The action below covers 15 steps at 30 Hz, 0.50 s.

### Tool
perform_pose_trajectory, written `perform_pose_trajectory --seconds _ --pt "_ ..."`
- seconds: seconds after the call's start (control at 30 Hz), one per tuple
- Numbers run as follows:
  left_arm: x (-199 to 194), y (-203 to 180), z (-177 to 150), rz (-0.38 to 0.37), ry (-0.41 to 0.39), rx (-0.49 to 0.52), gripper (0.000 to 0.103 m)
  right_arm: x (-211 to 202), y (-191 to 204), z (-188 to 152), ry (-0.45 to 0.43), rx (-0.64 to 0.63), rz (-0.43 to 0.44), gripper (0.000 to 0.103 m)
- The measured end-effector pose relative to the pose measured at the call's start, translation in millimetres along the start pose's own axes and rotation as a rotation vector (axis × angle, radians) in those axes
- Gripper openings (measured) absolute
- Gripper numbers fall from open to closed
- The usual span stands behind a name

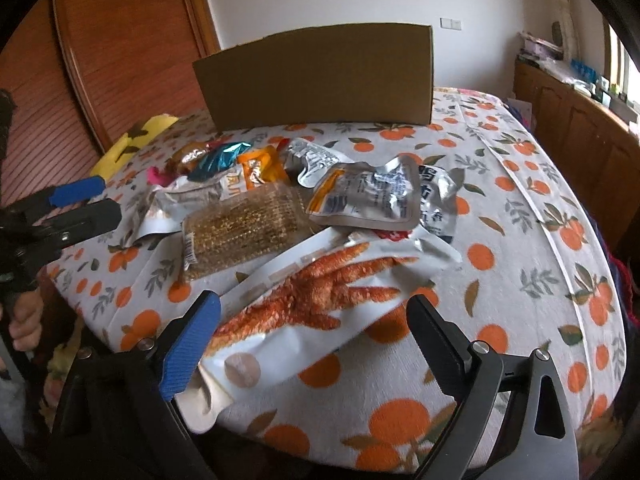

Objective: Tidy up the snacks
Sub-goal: 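Lower the left tool to the grain bar while the right tool approaches the chicken-feet pack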

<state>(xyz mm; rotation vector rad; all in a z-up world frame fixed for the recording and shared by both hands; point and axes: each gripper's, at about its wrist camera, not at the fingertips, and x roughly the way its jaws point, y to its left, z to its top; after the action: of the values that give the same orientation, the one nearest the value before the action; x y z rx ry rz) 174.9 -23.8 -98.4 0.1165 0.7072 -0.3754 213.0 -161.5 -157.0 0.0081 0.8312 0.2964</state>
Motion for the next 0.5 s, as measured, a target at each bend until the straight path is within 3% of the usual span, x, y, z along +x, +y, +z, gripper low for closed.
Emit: perform_pose_trajectory --seconds 0.2,0.3,0.37,0.5 --pt "11.9 -13.0 3.3 -0.04 0.003 0.035 0.093 10.3 6.3 5.1 -0.001 -0.051 -0.07 0.092" --pt "15.9 -20.1 5.0 -0.056 -0.006 0.053 0.091 8.8 4.2 4.0 -0.002 -0.075 -0.089 0.077" --pt "19.6 -26.0 6.5 -0.074 -0.002 0.077 0.089 6.0 0.4 4.5 -0.001 -0.08 -0.096 0.058" --pt "31.5 -36.3 11.9 -0.128 0.039 0.102 0.081 -2.2 -15.4 5.7 0.013 -0.051 -0.071 0.044"
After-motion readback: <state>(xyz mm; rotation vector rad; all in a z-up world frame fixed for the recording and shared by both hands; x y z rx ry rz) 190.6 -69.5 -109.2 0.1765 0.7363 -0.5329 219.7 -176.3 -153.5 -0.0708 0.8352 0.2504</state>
